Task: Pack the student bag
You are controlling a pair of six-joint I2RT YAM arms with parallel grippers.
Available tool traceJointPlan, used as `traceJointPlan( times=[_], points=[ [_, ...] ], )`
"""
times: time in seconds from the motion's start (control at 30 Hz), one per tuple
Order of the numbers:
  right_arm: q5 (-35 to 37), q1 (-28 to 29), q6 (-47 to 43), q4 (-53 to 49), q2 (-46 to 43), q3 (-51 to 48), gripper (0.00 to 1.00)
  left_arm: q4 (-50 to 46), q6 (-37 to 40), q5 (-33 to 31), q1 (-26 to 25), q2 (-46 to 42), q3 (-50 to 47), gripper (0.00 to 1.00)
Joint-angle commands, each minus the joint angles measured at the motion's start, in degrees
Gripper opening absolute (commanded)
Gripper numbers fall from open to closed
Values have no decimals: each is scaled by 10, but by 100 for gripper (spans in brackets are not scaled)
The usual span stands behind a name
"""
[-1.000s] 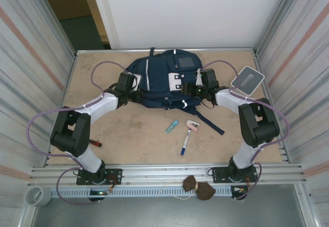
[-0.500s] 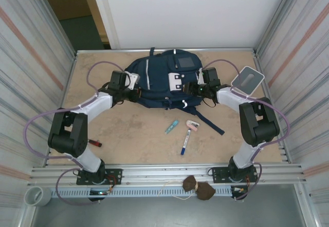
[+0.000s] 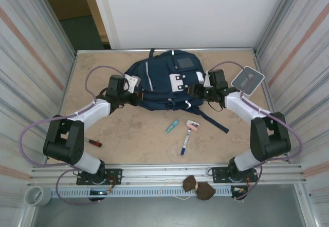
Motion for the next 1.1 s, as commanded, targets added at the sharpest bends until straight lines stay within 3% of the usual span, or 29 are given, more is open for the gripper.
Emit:
traceJointPlan(
  times=[0.0, 0.23, 0.53, 0.67, 0.8, 0.93, 1.07],
  points=[
    [15, -4, 34, -27, -4, -28, 60, 28, 16, 15, -14, -18, -6, 0],
    [29, -28, 45, 0, 88, 23, 58, 29, 50, 6, -39, -16, -2, 0],
    [59, -85, 25, -32, 222, 200, 51, 24, 82, 23, -109, 23, 39, 0],
    [36, -90, 18, -41, 194, 204, 54, 10, 80, 16, -132, 52, 71, 0],
    [8, -71, 27, -34, 120, 133, 58, 20, 66, 9, -133, 61, 74, 0],
    [-43, -23, 65, 7, 52, 45, 62, 31, 57, -7, -133, 58, 66, 0],
    [-19, 39, 81, 10, 39, 18, 65, 38, 64, -17, -133, 51, 52, 0]
  ],
)
